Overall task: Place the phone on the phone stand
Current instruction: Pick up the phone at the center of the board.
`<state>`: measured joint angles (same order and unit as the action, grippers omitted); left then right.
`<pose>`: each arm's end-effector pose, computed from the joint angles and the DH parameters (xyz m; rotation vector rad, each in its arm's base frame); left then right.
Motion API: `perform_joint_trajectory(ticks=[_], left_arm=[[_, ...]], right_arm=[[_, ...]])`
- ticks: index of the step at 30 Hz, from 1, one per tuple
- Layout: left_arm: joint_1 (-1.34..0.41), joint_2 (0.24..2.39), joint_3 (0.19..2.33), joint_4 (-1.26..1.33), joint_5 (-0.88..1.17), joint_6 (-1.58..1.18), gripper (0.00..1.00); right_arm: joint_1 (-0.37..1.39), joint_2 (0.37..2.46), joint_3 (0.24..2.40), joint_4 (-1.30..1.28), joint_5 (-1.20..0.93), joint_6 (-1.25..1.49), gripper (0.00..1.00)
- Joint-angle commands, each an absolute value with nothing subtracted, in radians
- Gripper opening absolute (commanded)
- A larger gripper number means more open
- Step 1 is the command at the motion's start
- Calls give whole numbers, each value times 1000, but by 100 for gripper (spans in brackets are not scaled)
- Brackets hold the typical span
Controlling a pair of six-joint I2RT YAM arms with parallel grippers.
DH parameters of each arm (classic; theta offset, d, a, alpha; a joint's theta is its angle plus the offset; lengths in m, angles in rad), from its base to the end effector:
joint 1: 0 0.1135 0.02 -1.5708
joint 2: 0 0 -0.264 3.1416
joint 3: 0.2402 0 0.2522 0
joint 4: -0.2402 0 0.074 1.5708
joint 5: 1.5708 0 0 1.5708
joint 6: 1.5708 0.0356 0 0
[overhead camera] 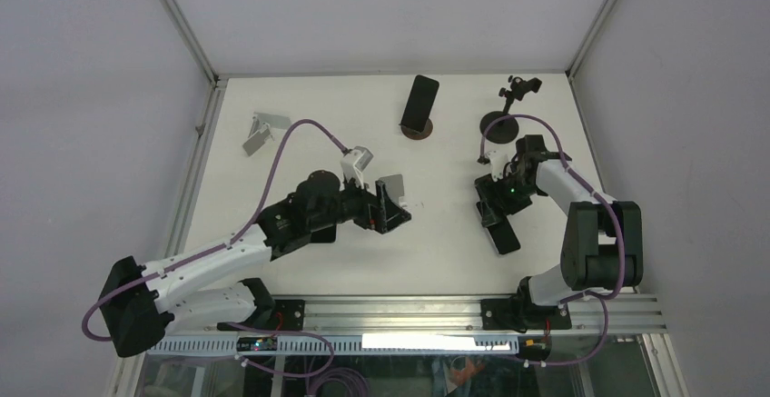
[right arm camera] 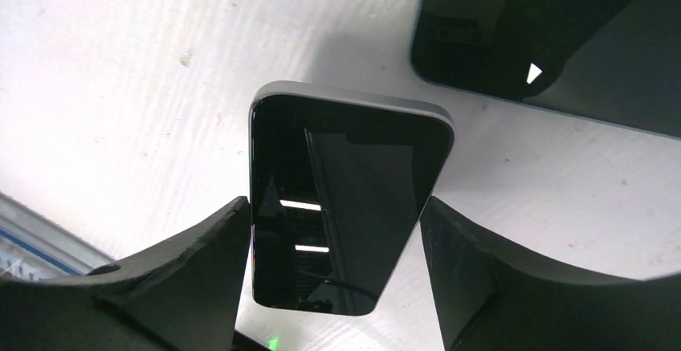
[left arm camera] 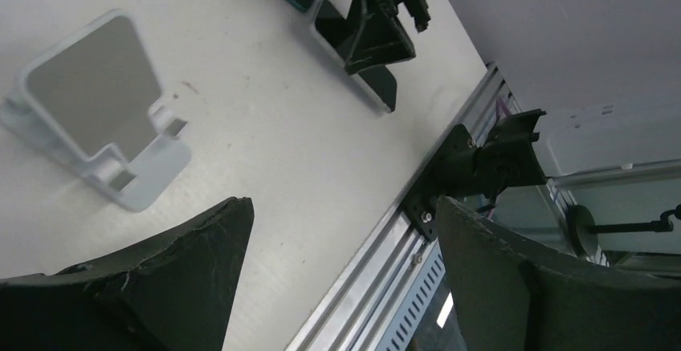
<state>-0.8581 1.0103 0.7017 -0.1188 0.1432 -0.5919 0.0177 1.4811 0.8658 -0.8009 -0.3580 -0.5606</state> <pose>0.1470 -0.1779 0.2746 0.3851 2.1259 -1.0367 0.2473 0.0169 0.1780 -0.8555 2.7351 0.4400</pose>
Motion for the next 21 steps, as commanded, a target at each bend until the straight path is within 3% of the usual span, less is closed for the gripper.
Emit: perform_joint_trajectory(ticks=[1, 11, 21], left_arm=[[-1004, 1114, 690, 191, -16, -690, 86], [-1165, 1495, 799, 496, -65, -801, 81], [-1209, 1774, 923, 504, -158, -949, 74]], right_arm=[[40, 1479, 919, -822, -446, -535, 36], [48, 1502, 936, -841, -529, -516, 36], [49, 1521, 949, -858, -585, -504, 36]])
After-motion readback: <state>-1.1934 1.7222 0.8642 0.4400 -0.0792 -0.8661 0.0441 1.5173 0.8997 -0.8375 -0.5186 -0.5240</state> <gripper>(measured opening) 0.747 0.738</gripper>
